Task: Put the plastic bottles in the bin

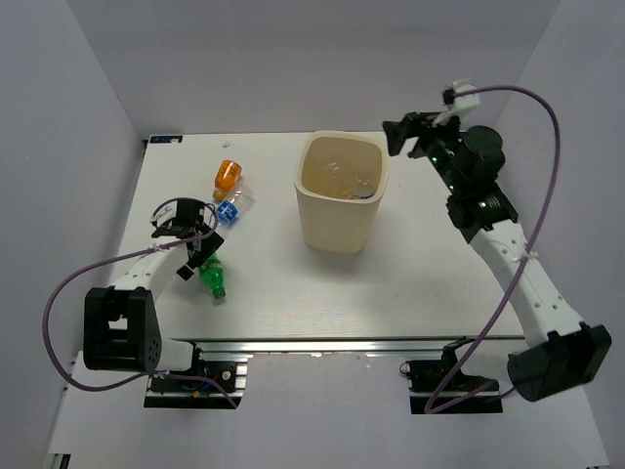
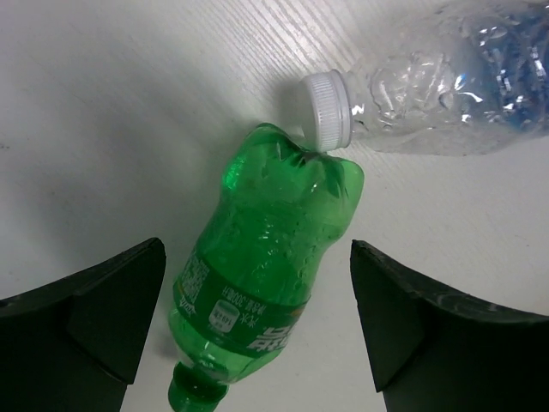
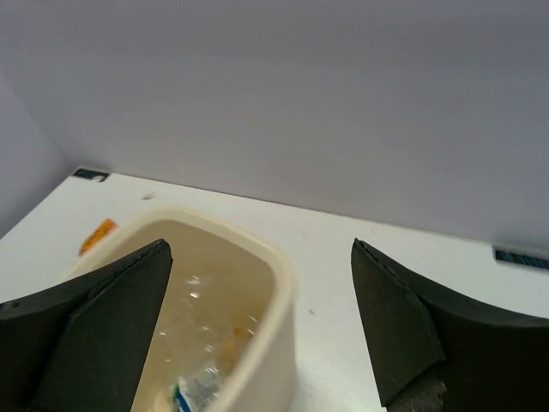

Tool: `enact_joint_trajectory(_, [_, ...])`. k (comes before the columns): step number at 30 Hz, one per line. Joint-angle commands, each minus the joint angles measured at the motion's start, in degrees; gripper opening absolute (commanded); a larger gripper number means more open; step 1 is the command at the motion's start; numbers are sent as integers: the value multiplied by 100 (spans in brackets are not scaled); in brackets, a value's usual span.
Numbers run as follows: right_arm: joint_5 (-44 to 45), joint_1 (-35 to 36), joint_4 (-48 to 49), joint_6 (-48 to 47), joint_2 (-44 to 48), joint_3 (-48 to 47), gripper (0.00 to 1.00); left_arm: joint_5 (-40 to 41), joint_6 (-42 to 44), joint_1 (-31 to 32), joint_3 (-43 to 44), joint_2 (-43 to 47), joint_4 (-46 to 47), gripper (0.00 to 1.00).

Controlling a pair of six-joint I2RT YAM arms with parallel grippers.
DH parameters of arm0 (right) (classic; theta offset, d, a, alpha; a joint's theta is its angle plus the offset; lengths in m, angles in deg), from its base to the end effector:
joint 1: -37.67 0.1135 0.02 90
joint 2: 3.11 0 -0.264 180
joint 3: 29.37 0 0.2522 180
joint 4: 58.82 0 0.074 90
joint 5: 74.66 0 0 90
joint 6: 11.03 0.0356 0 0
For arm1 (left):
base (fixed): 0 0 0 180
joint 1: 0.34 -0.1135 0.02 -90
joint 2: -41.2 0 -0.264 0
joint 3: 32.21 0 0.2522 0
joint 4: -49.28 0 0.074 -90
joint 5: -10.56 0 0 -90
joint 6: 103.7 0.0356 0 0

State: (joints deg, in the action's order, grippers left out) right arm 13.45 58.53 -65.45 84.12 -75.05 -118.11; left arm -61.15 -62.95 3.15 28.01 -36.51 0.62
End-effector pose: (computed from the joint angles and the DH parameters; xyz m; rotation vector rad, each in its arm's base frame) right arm 0.2682 0.1035 0.4567 -0.2194 1.3878 0.4005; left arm 0.2482 -0.0039 0.1971 -1.1039 2.3861 0.1325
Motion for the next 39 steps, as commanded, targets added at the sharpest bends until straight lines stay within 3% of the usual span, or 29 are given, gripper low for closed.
enact_joint_trajectory(1, [558, -668, 95, 635, 452, 746, 89, -158, -110, 3, -119, -112, 325, 96])
enact_joint_trajectory(4, [488, -1109, 51, 1163, 804, 1458, 89, -97, -190, 3, -111, -262, 299, 89])
enact_joint_trajectory(6, [375, -1461, 51, 1470, 989, 1792, 89, -9, -216, 3, -119, -306, 308, 76])
enact_joint_trajectory(7, [234, -1767, 42, 1585, 1094, 2185, 89, 52, -234, -6, -119, -315, 308, 64])
enact_joint_trajectory(8, [233, -1770, 34, 1586, 1095, 2189, 89, 53, -234, -6, -119, -315, 308, 64])
enact_joint_trajectory(10, [233, -1998, -36, 1726, 1121, 2382, 89, 26, -225, 3, -67, -297, 168, 54])
enact_joint_trajectory(11, [233, -2016, -98, 1770, 1112, 2400, 89, 104, -225, 3, -23, -236, 89, 44])
enact_joint_trajectory(16, [321, -2429, -283, 2034, 1068, 2637, 89, 378, -243, 3, 390, 431, -438, 31])
enact_joint_trajectory(20, [233, -2534, -265, 2061, 1033, 2743, 89, 439, -6, 3, 873, 1204, -81, 20])
enact_joint_trajectory(24, [233, -2578, -309, 2008, 1007, 2734, 89, 168, 328, -6, 1426, 1601, 877, 16])
enact_joint_trajectory(29, [268, -2596, -344, 1973, 1121, 2769, 89, -1659, 565, 230, 2268, 1154, 2547, 13])
enact_joint_trajectory(31, [268, -2605, -344, 1938, 1174, 2778, 89, -1610, 932, 912, 2848, 821, 2506, 12])
enact_joint_trajectory(34, [303, -2614, -380, 1841, 1261, 2796, 89, -862, 1769, 1915, 3939, 162, 2496, 16])
enact_joint_trajectory(39, [523, -2622, -424, 1771, 1358, 2831, 89, -2055, 1875, 2296, 4897, -769, 2821, 19])
